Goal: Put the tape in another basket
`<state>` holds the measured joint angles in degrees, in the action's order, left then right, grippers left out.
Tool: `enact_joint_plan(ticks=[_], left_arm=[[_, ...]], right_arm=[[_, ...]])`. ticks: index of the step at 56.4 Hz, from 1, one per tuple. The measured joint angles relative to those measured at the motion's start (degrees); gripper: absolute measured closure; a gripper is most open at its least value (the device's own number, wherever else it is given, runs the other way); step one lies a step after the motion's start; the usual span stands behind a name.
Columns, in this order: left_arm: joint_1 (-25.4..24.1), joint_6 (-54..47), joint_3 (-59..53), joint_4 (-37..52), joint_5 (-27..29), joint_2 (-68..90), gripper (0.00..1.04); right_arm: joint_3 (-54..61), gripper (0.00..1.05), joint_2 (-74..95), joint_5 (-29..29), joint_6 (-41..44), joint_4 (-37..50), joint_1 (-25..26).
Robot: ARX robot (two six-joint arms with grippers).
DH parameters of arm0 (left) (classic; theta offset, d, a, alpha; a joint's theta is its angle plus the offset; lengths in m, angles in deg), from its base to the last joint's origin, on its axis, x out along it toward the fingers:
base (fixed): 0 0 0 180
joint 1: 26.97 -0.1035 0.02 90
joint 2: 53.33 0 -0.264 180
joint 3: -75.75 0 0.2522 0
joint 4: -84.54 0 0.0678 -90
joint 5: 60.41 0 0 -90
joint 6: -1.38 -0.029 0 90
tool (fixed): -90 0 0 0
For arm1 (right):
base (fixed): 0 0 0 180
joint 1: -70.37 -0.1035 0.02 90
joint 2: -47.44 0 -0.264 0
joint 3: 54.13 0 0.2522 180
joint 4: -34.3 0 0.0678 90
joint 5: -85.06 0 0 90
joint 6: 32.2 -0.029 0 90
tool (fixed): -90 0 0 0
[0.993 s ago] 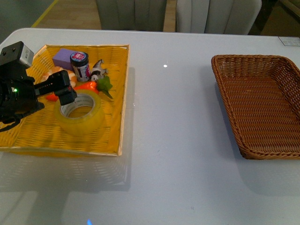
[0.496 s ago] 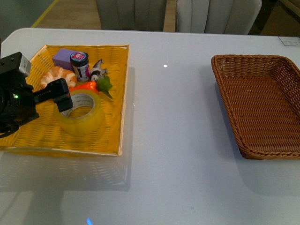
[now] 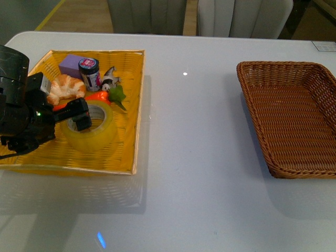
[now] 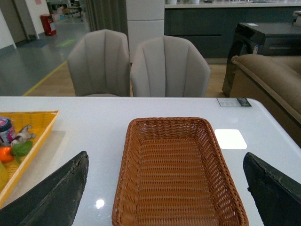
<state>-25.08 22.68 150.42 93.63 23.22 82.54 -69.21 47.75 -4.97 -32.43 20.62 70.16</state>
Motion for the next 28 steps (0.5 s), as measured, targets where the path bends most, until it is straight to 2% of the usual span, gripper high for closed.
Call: enact_joint_plan(ticks=[11,19,23,28], left_arm=[[0.2,0.0,0.3,0.0,-0.6,-0.2,0.54],[0.4,-0.1,-0.4,0.5,-0.6,-2.0,0.81],[0.4,0.0,-1.4,0.9,-0.7,-2.9,0.88],[0.5,0.5,-3.0,1.3,-0.7,-4.9,0.9]], right_arm=[[0.0,0.09,0.0,0.0,0.0,0.0,0.0],[0.0,0.09,0.0,0.0,0.0,0.0,0.0],[0.0,0.09,0.0,0.0,0.0,0.0,0.0],[0.0,0.09,0.0,0.0,0.0,0.0,0.0]])
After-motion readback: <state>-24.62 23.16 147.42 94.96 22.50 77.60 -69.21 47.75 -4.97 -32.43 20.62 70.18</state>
